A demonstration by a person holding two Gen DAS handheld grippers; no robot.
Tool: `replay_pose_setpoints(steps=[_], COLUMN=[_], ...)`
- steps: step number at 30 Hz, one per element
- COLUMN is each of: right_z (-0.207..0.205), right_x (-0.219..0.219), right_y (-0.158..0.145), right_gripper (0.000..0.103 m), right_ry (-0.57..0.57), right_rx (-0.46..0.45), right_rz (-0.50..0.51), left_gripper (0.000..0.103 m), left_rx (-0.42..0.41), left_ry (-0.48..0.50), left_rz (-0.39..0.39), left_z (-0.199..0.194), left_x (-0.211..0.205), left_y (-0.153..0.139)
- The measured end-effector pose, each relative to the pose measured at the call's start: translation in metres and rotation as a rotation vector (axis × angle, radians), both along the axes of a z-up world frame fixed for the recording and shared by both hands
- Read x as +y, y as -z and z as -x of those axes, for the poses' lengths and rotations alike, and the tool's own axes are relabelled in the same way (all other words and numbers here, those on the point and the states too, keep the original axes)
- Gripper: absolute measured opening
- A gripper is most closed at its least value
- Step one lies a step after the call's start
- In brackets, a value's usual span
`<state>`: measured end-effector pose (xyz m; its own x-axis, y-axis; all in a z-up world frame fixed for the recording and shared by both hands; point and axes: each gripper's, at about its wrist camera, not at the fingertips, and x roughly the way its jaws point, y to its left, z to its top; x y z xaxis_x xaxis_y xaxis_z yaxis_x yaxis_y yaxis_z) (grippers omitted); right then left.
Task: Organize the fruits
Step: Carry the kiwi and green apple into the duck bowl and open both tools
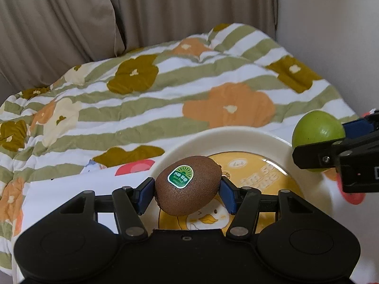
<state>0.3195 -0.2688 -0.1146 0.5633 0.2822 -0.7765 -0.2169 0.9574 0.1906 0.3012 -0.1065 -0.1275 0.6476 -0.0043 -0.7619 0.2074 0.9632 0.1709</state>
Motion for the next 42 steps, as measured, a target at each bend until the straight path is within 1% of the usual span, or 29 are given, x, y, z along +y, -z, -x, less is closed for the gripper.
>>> replay_pose_setpoints(steps=[3, 5, 6, 9, 14, 16, 18, 22, 29, 31, 32, 33, 35, 38, 42], right_z=[-0.006, -0.009, -0.010, -0.013, -0.016, -0.018, -0.018, -0.018, -0.019, -0.016, -0.014, -0.013, -0.009, -0.004, 0.008], right_x=[0.001, 0.002, 0.002, 0.003, 0.010, 0.016, 0.025, 0.043, 0.053, 0.053, 0.054, 0.054, 0.053, 0.048, 0.039], right_y=[0.001, 0.001, 0.000, -0.002, 0.001, 0.005, 0.010, 0.022, 0.031, 0.028, 0.025, 0.023, 0.019, 0.015, 0.003], right_gripper=[0.068, 0.068, 0.068, 0.068, 0.068, 0.068, 0.068, 0.068, 0.069, 0.079, 0.093, 0.103, 0.103, 0.103, 0.103], right_ry=[-0.011, -0.016, -0.020, -0.041, -0.108, -0.145, -0.188, -0.257, -0.307, -0.308, -0.307, -0.305, -0.294, -0.271, -0.228], right_rx=[0.008, 0.012, 0.012, 0.007, 0.007, 0.002, -0.014, -0.059, -0.069, -0.105, -0.123, -0.133, -0.152, -0.133, -0.133], right_rz=[0.003, 0.002, 0.001, 0.001, 0.000, 0.013, 0.046, 0.108, 0.113, 0.096, 0.096, 0.102, 0.108, 0.099, 0.076], left_gripper=[0.067, 0.091, 0.093, 0.094, 0.097, 0.097, 0.097, 0.097, 0.097, 0.097, 0.097, 0.097, 0.097, 0.097, 0.097], left_rx=[0.004, -0.019, -0.035, -0.034, -0.030, -0.025, -0.017, -0.007, -0.019, -0.015, -0.009, -0.008, -0.012, -0.026, -0.054], left_ry=[0.001, 0.011, 0.017, 0.025, 0.004, -0.017, -0.038, -0.075, -0.102, -0.109, -0.114, -0.120, -0.130, -0.141, -0.154], left_rz=[0.001, -0.012, -0.015, -0.009, -0.009, -0.016, -0.007, 0.024, 0.031, 0.035, 0.039, 0.042, 0.049, 0.058, 0.066], left_z=[-0.002, 0.000, 0.003, 0.013, 0.036, 0.043, 0.050, 0.056, 0.062, 0.061, 0.061, 0.062, 0.066, 0.072, 0.080], left_x=[0.000, -0.001, 0.000, 0.007, 0.020, 0.023, 0.028, 0.036, 0.039, 0.039, 0.039, 0.040, 0.042, 0.045, 0.047], left_y=[-0.001, -0.006, -0.010, -0.021, -0.032, -0.034, -0.035, -0.036, -0.039, -0.039, -0.039, -0.039, -0.041, -0.046, -0.056])
